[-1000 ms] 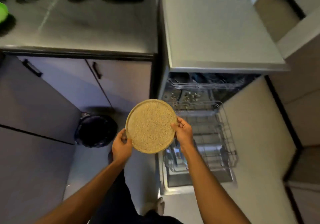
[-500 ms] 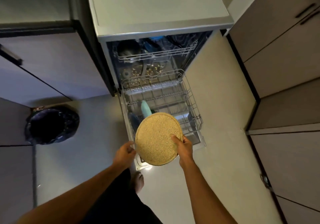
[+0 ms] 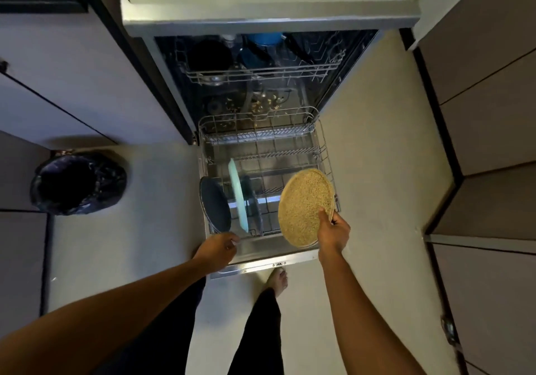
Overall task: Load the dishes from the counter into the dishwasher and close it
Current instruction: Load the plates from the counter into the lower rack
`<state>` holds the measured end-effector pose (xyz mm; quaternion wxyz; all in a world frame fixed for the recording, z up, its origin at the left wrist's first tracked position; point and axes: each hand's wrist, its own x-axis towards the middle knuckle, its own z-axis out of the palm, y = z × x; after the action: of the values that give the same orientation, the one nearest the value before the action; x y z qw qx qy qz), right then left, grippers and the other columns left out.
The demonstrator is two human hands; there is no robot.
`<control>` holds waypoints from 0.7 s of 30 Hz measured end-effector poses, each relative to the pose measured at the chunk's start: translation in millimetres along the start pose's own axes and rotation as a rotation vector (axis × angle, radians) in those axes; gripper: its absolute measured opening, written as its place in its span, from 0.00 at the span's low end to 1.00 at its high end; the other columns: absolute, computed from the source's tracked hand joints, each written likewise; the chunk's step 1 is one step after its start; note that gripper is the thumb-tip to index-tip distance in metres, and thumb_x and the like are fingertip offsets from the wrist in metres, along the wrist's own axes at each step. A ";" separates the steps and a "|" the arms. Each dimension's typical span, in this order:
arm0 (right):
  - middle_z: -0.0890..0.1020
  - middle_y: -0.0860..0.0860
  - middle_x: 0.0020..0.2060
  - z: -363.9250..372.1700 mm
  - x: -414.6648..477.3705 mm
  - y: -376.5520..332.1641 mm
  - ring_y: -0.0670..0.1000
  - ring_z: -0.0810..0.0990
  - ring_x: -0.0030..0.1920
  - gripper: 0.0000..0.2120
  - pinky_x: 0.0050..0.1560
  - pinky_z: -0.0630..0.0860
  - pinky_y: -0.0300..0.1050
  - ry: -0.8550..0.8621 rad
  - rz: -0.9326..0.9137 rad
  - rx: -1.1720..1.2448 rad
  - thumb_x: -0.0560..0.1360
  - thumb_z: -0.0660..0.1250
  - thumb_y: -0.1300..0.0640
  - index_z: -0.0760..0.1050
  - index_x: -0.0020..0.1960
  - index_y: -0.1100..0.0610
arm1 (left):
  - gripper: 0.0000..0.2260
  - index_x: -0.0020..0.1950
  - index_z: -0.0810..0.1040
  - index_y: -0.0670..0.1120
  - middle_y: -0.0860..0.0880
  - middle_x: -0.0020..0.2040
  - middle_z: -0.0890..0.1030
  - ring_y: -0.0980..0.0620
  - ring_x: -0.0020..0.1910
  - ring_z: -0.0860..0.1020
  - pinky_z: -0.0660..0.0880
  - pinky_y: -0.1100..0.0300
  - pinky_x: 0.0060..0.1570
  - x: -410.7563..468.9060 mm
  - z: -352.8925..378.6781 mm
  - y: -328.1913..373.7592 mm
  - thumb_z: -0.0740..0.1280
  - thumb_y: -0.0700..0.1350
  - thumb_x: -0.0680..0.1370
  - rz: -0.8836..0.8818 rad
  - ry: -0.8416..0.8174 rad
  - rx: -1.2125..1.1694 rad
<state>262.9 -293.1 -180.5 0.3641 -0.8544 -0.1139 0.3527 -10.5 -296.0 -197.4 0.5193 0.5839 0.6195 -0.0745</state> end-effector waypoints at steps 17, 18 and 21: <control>0.81 0.52 0.38 53.9 149.7 79.8 0.47 0.77 0.38 0.10 0.36 0.70 0.38 -0.269 -0.198 -0.030 0.79 0.70 0.52 0.82 0.46 0.60 | 0.28 0.77 0.62 0.45 0.45 0.74 0.68 0.45 0.72 0.68 0.67 0.54 0.68 129.3 146.3 69.0 0.65 0.45 0.79 0.014 -0.020 0.283; 0.81 0.52 0.39 58.3 151.5 81.3 0.47 0.78 0.39 0.11 0.35 0.70 0.36 -0.287 -0.218 -0.056 0.79 0.69 0.51 0.82 0.48 0.59 | 0.28 0.78 0.62 0.44 0.44 0.75 0.67 0.44 0.72 0.68 0.67 0.54 0.68 136.0 149.0 70.0 0.66 0.45 0.79 0.008 -0.019 0.293; 0.82 0.51 0.42 68.9 156.0 88.0 0.47 0.78 0.42 0.13 0.31 0.67 0.27 -0.299 -0.269 -0.093 0.80 0.67 0.49 0.82 0.53 0.59 | 0.31 0.79 0.59 0.44 0.43 0.75 0.65 0.43 0.72 0.67 0.67 0.52 0.69 153.7 157.7 68.9 0.65 0.46 0.78 -0.044 -0.033 0.320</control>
<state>323.3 -247.7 -356.9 0.3473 -0.7854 -0.2959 0.4182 166.4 -285.8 -345.1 0.4280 0.6442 0.6039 -0.1929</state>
